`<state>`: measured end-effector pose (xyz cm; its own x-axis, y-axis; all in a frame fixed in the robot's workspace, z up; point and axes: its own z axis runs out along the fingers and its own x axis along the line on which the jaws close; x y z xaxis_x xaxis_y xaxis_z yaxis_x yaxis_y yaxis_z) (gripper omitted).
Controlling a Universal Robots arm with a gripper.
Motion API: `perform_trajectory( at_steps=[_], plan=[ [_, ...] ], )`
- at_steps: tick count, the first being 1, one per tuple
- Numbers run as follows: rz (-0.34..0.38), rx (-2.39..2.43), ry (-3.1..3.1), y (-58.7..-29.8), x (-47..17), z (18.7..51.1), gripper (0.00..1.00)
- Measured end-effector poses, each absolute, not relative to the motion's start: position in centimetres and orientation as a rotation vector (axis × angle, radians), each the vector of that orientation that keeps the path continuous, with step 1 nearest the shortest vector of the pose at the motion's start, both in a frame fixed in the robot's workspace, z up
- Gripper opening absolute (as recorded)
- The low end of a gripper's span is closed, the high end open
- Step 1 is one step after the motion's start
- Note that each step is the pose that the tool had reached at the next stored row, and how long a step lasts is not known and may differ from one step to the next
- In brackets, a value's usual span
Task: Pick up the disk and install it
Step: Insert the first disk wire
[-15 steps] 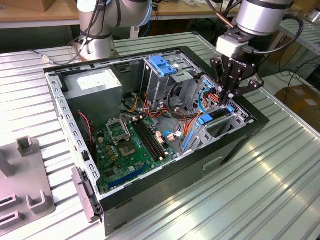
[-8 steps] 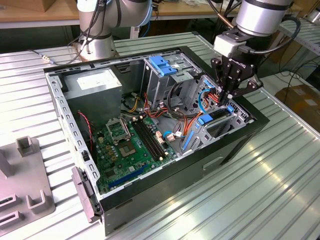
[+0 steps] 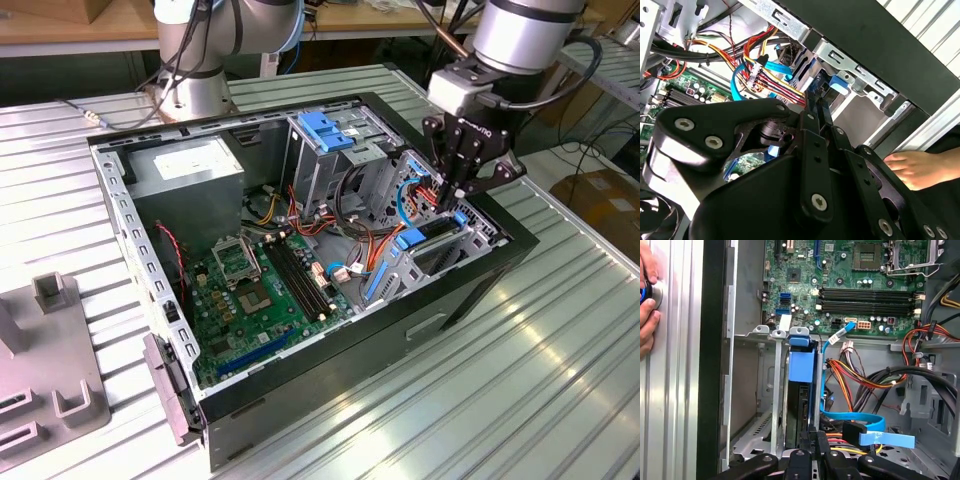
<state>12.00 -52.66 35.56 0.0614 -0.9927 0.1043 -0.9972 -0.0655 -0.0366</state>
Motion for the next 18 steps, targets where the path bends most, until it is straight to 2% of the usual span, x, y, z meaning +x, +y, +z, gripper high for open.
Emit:
perform_trajectory(
  at_steps=[18],
  plan=[
    [0.151, 2.199, -2.175, -53.7, 12.0, 34.5, 0.16]
  ],
)
